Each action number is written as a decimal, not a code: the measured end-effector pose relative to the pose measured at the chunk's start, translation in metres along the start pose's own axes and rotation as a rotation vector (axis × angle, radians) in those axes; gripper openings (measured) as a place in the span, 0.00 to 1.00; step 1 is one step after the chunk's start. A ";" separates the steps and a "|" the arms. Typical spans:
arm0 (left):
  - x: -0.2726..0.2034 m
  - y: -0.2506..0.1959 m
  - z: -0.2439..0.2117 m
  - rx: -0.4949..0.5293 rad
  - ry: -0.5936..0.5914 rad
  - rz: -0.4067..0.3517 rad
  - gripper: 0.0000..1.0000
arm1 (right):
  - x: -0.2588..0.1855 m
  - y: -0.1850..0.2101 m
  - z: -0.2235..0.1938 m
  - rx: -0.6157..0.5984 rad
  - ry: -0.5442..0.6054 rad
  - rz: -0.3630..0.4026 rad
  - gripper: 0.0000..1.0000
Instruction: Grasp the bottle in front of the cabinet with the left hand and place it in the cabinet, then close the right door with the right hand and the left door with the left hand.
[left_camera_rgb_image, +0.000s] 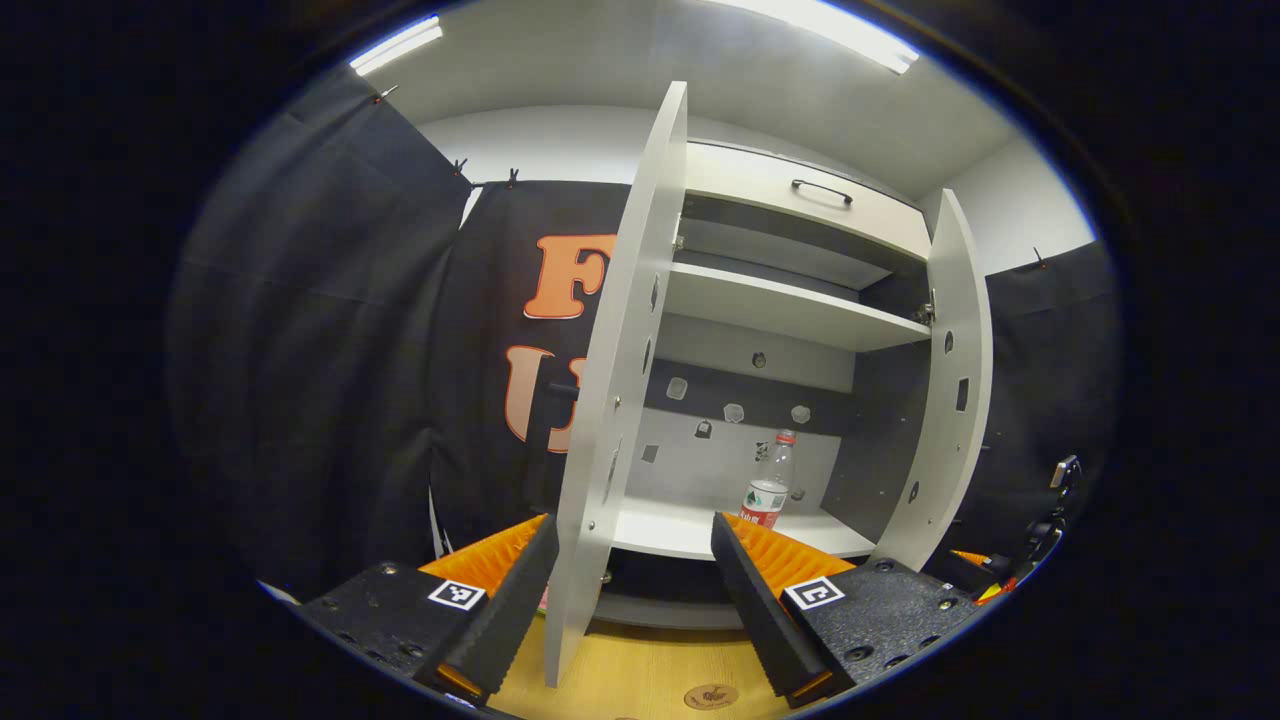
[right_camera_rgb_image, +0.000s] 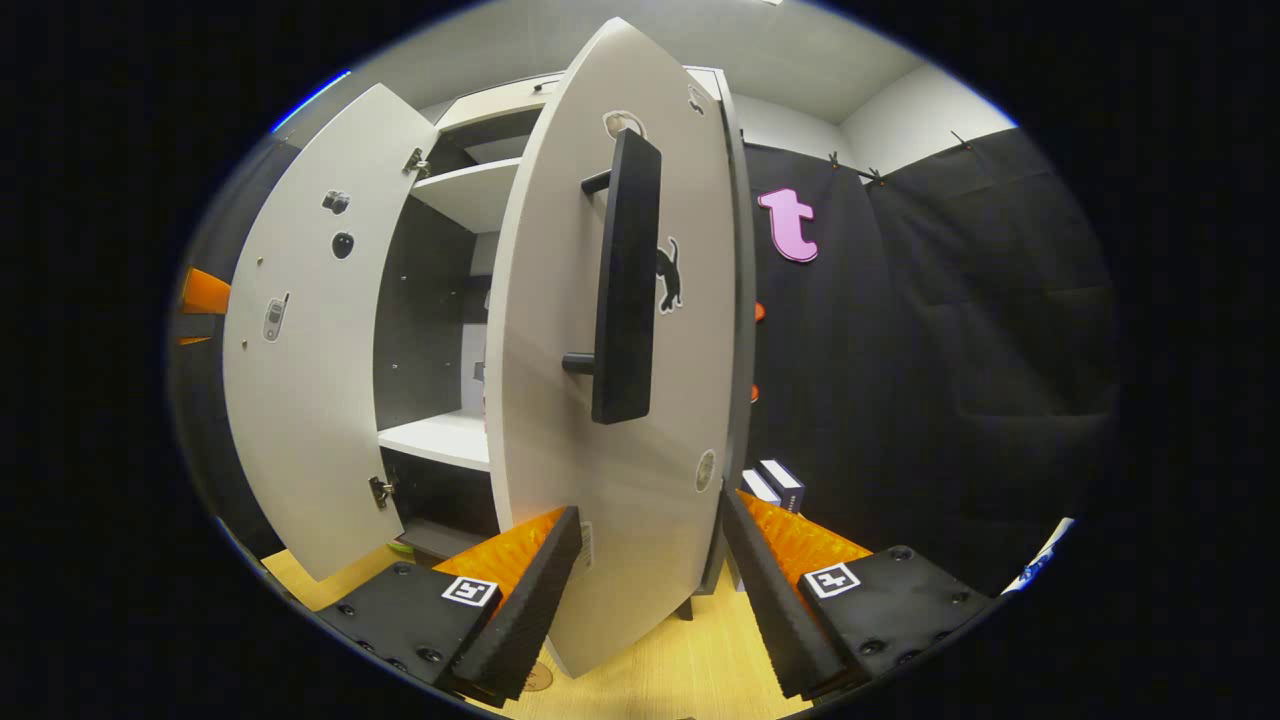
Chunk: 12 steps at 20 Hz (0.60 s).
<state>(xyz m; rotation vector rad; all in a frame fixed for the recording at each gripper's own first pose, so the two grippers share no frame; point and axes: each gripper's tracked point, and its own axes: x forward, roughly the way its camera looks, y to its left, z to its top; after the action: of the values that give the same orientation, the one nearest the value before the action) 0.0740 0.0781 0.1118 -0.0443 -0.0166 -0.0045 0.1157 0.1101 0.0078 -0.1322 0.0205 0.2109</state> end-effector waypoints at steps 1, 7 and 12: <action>-0.004 0.000 0.000 0.005 0.000 0.005 0.97 | 0.004 0.007 -0.001 -0.002 0.002 0.012 0.95; -0.017 0.027 0.004 0.019 -0.011 0.074 0.97 | 0.010 0.034 0.002 -0.023 0.001 0.067 0.98; -0.020 0.060 -0.007 0.030 0.001 0.140 0.94 | 0.004 0.036 0.007 -0.026 -0.007 0.075 0.98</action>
<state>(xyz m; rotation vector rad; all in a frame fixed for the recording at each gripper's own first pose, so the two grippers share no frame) 0.0542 0.1378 0.1023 -0.0154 -0.0125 0.1358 0.1125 0.1466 0.0096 -0.1567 0.0158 0.2863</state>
